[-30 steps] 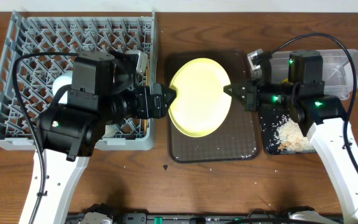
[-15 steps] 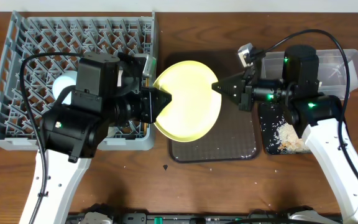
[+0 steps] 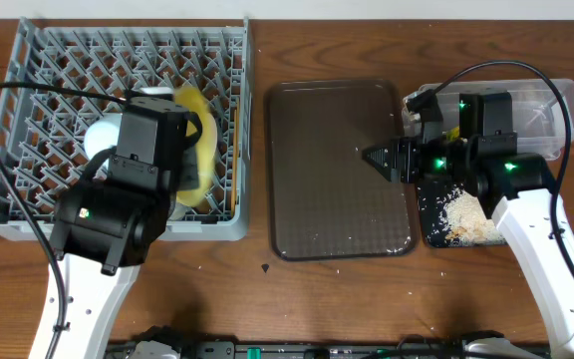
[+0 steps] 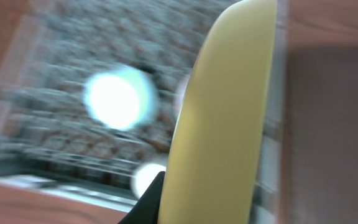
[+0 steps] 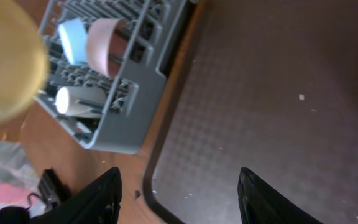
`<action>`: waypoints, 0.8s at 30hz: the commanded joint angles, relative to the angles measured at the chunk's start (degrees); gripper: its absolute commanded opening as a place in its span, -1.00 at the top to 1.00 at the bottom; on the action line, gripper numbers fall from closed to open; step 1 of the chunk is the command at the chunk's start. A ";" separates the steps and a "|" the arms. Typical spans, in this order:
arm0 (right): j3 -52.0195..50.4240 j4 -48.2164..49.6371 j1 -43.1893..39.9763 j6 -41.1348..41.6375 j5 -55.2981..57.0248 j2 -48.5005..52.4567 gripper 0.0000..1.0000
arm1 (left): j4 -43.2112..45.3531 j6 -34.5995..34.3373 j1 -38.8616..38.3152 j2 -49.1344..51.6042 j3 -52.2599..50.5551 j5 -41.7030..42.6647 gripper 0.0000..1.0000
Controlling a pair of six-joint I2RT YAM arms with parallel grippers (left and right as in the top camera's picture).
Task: Sort waste into correct bins and load items into the dishwasher
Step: 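Stand the yellow plate upright in the dish rack with the left gripper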
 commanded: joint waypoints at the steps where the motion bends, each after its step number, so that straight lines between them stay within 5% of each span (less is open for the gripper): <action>1: 0.28 -0.22 -0.11 -1.01 2.58 -1.31 -0.17 | 1.42 7.78 -0.02 2.38 1.86 -20.26 0.85; 5: 0.28 -0.79 -0.11 -1.01 2.58 -1.31 -0.18 | 4.37 13.09 -0.04 6.49 1.86 -24.20 0.85; 10: 0.28 -0.92 -0.11 -1.01 2.58 -1.31 -0.18 | 8.70 12.70 -0.15 10.75 1.86 -7.91 0.85; 17: 0.28 -1.03 -0.11 -1.01 2.58 -1.31 -0.18 | 18.01 6.01 -0.15 17.49 1.86 -1.03 0.85; 24: 0.28 -2.49 -0.11 -1.01 2.56 -1.31 -0.18 | 33.31 15.04 -0.20 25.11 1.86 -1.09 0.85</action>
